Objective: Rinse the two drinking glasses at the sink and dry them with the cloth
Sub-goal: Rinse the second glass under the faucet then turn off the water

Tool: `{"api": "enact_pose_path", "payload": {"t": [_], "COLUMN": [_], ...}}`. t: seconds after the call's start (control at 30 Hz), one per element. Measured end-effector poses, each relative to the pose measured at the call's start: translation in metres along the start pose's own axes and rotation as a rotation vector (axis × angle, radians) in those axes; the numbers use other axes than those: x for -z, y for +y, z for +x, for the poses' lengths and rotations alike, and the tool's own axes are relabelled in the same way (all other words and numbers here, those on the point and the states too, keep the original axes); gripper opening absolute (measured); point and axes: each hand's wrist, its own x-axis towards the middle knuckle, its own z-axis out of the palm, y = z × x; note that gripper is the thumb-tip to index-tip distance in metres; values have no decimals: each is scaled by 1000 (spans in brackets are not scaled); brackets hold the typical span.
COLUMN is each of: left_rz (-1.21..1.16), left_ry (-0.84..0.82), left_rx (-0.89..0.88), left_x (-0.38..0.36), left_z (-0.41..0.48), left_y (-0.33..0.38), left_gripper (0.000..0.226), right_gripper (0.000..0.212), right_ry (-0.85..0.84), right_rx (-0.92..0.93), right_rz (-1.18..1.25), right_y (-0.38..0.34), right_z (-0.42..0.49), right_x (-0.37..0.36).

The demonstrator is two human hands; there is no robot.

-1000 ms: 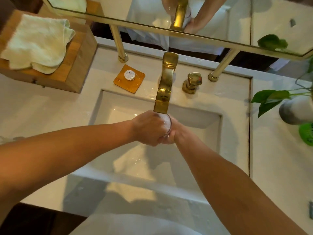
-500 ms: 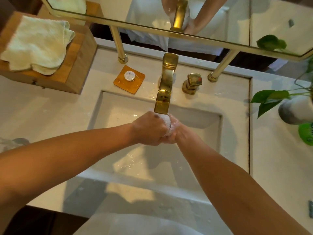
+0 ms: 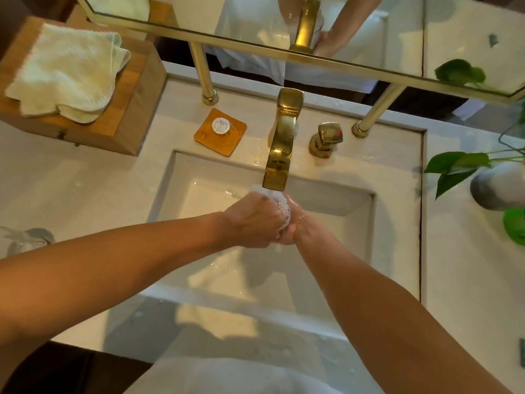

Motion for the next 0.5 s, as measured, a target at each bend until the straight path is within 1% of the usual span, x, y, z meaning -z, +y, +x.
{"api": "enact_pose_path", "payload": {"t": [0.03, 0.07, 0.1, 0.13, 0.17, 0.2, 0.27, 0.3, 0.33, 0.37, 0.4, 0.43, 0.47, 0.5], "left_rz": [-41, -43, -32, -2, -46, -78, -60, -40, -26, -55, -80, -122, -177, -231], "left_ry": [-31, 5, 7, 72, 81, 124, 114, 46, 57, 24, 56, -10, -34, -109], "left_rx": [44, 47, 59, 27, 9, -45, -118, -111, -113, -82, -96, -63, -36, 70], "left_x": [2, -3, -1, -8, -2, -3, 3, 10, 8, 12, 4, 3, -3, 1], "left_z": [0, -1, -4, -5, -7, -7, -5, -4, -2, 0, 4, 6, 9, 10], "left_y": [2, 2, 2, -1, -4, -8, -9, -8, -9, -9, -11, -11, -13, -11], "left_gripper": [24, 23, 24, 24, 24, 23, 22, 22, 21, 21, 19, 18, 18, 19], "right_gripper": [44, 50, 56, 56, 52, 49, 48, 47, 44, 39, 37, 40, 44, 47], "right_ry": [28, 74, 71, 71, 48, 43, 24, 3, -12, 2, 26, 47, 65, 56], "right_rx": [42, 81, 84, 60, 17, -15, -35, -27, -17, 1, 7, 14, 22, 61], "right_rz": [26, 88, 131, 99, 91, 59, 36, 38, 28, 7, 7, 23, 65, 111], "right_y": [2, 4, 5, 7, 6, 5, 5, 5, 4, 4, 4, 5, 6, 6], "right_z": [4, 3, 9, 7, 8, 7, 8, 8, 6, 8, 6, 9, 8, 12], "right_x": [3, 1, 4, 2, 1, 1, 3, 3, 3, 2, 2, 4, 4, 6]}}
